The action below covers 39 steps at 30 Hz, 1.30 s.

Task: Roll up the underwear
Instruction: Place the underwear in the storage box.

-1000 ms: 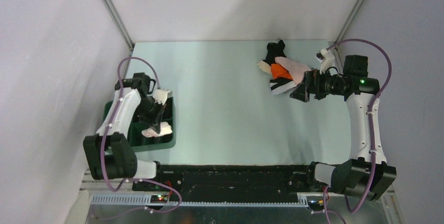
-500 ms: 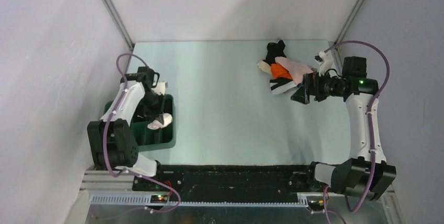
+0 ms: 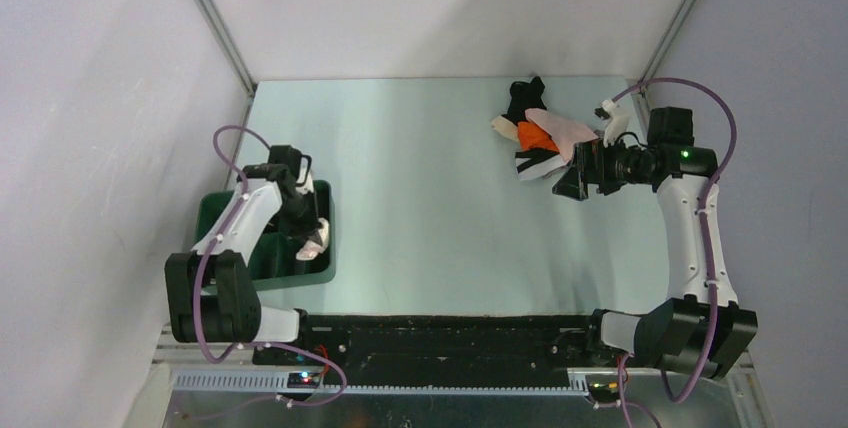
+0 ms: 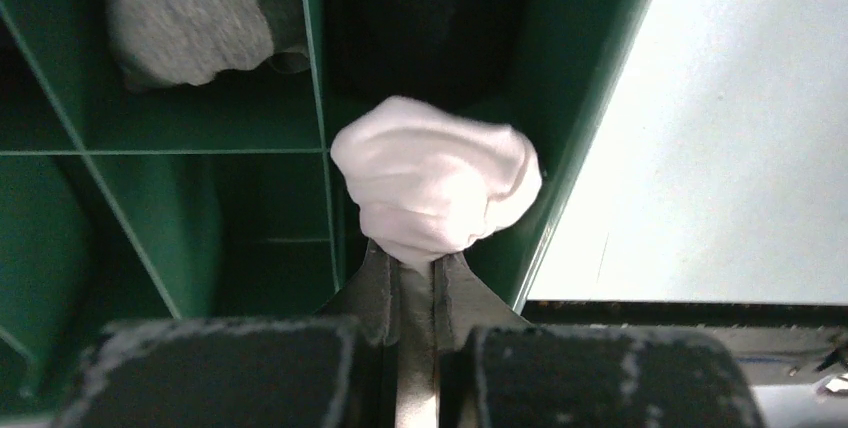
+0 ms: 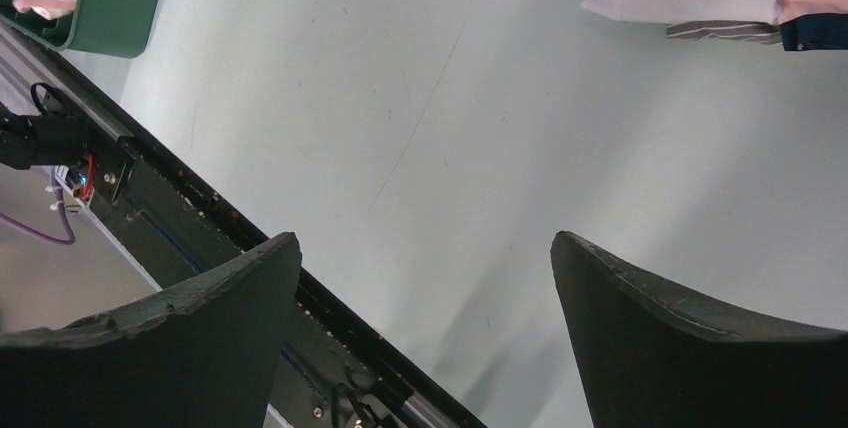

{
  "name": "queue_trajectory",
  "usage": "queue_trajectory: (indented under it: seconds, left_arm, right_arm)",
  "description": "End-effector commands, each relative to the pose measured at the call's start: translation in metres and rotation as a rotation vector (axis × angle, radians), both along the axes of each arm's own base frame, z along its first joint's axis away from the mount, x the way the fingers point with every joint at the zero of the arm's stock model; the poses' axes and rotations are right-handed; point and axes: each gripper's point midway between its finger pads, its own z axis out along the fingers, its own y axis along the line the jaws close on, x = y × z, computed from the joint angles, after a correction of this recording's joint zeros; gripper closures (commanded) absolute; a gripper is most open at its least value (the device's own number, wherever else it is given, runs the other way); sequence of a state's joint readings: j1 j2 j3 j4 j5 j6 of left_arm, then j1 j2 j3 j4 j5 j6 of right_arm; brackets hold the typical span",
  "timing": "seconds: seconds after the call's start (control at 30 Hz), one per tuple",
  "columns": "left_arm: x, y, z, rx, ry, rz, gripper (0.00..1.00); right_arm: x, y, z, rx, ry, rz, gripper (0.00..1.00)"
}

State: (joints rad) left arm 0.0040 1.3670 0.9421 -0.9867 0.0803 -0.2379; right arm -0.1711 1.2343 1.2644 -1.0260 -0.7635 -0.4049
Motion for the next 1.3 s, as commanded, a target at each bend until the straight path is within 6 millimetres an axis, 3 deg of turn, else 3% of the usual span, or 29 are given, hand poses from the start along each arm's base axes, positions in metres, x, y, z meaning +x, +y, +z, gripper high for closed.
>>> queue_trajectory:
  seconds: [0.0,0.1,0.2,0.37,0.43,0.47,0.57,0.67,0.73,0.93,1.03,1.13,1.2,1.27]
  left_arm:
    - [0.009,-0.016,-0.027,-0.019,-0.029,0.124,1.00]
    - [-0.004,-0.026,-0.040,-0.025,0.002,0.119,1.00]
    - [-0.002,-0.023,-0.052,-0.004,-0.016,0.117,1.00]
    - [0.002,0.003,-0.065,0.115,-0.085,0.143,0.99]
    - [0.002,0.003,-0.061,0.106,-0.105,0.149,0.80]
    - [0.005,0.001,-0.057,0.094,-0.116,0.146,0.62]
    - [0.013,-0.007,-0.040,0.045,-0.159,0.117,0.43]
    - [0.022,-0.009,-0.016,0.033,-0.208,0.113,0.31]
    - [0.027,-0.015,0.001,-0.002,-0.229,0.087,0.29]
    - [0.025,-0.021,0.046,-0.033,-0.278,0.002,0.29]
    - [0.038,-0.022,0.073,-0.024,-0.383,-0.063,0.32]
    - [0.067,-0.027,0.120,0.050,-0.590,-0.193,0.34]
    - [0.086,-0.032,0.156,0.126,-0.767,-0.261,0.34]
    - [0.104,-0.050,0.204,0.136,-0.987,-0.319,0.30]
  right_arm:
    - [0.005,0.002,-0.002,-0.018,-0.011,0.023,0.00]
    - [0.002,0.006,-0.006,-0.025,0.003,0.045,0.00]
    - [0.003,0.008,-0.009,-0.028,0.013,0.054,0.00]
    - [0.004,0.011,-0.012,-0.022,0.027,0.064,0.00]
    - [0.004,0.012,-0.013,-0.021,0.030,0.070,0.00]
    - [0.005,0.013,-0.013,-0.021,0.029,0.075,0.00]
    - [0.007,0.015,-0.012,-0.018,0.022,0.077,0.00]
    - [0.008,0.017,-0.009,-0.011,0.015,0.080,0.00]
    - [0.007,0.018,-0.007,-0.008,0.013,0.082,0.00]
    - [0.011,0.018,-0.001,-0.007,-0.009,0.054,0.00]
    - [0.032,0.000,0.002,-0.015,-0.006,-0.112,0.00]
    - [0.059,-0.022,-0.001,0.006,0.039,-0.285,0.00]
    - [0.070,-0.024,0.007,0.061,0.034,-0.255,0.00]
    - [0.080,-0.027,0.017,0.061,-0.008,-0.220,0.00]
